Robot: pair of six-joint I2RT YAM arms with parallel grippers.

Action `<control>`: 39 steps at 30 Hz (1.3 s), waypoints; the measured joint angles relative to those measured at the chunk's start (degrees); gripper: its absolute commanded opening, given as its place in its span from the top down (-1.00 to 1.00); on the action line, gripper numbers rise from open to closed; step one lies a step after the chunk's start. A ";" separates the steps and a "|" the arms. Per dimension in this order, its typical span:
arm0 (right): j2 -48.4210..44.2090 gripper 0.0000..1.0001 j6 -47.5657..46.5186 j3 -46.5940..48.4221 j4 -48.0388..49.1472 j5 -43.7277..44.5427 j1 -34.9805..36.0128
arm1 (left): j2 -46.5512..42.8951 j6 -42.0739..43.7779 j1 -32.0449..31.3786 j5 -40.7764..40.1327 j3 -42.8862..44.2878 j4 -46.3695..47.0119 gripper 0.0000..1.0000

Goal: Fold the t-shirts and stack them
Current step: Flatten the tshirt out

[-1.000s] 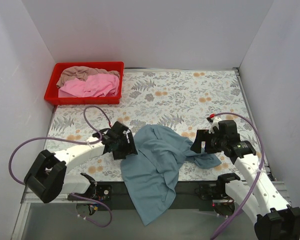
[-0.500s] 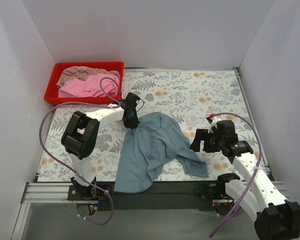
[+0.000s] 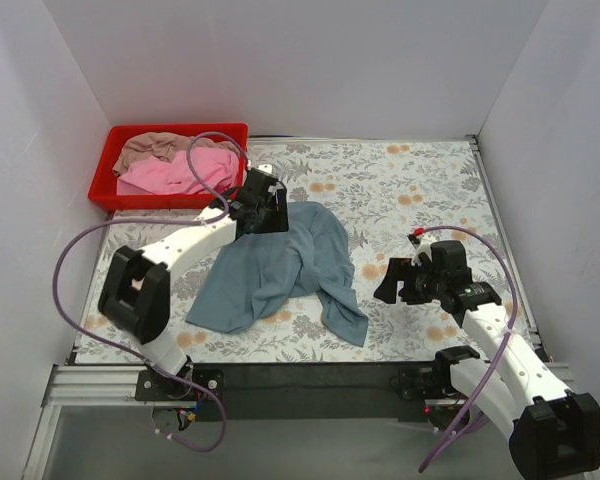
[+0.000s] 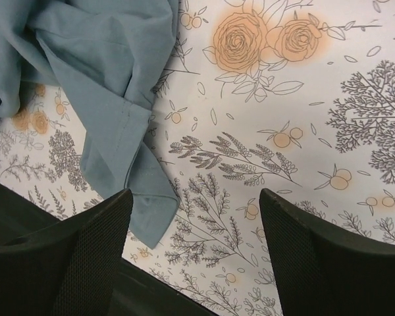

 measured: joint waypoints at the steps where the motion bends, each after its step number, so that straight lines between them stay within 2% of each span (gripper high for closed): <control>1: 0.61 -0.61 0.00 -0.26 0.74 -0.42 0.02 | -3.72 -0.50 -0.92 1.38 -2.71 0.26 -0.23; 6: 3.50 -0.59 0.11 -1.90 4.33 -3.91 0.96 | -17.77 -3.39 -2.75 7.06 -16.41 2.25 -0.29; 10: 6.25 -0.59 0.52 -3.10 7.72 -6.05 3.85 | -19.69 -5.05 -3.72 9.49 -23.80 2.25 -0.33; 13: 9.16 -0.59 1.20 -3.43 10.05 -6.99 6.69 | -19.61 -5.57 -4.20 10.36 -26.45 1.77 -0.48; 26: 19.76 -0.57 3.76 -3.30 18.78 -7.80 15.52 | -15.06 -6.86 -6.05 13.00 -26.60 3.98 -0.48; 39: 23.85 -0.49 4.50 -1.46 21.73 -7.58 19.10 | -15.98 -5.35 -7.91 10.01 -20.11 4.31 -0.49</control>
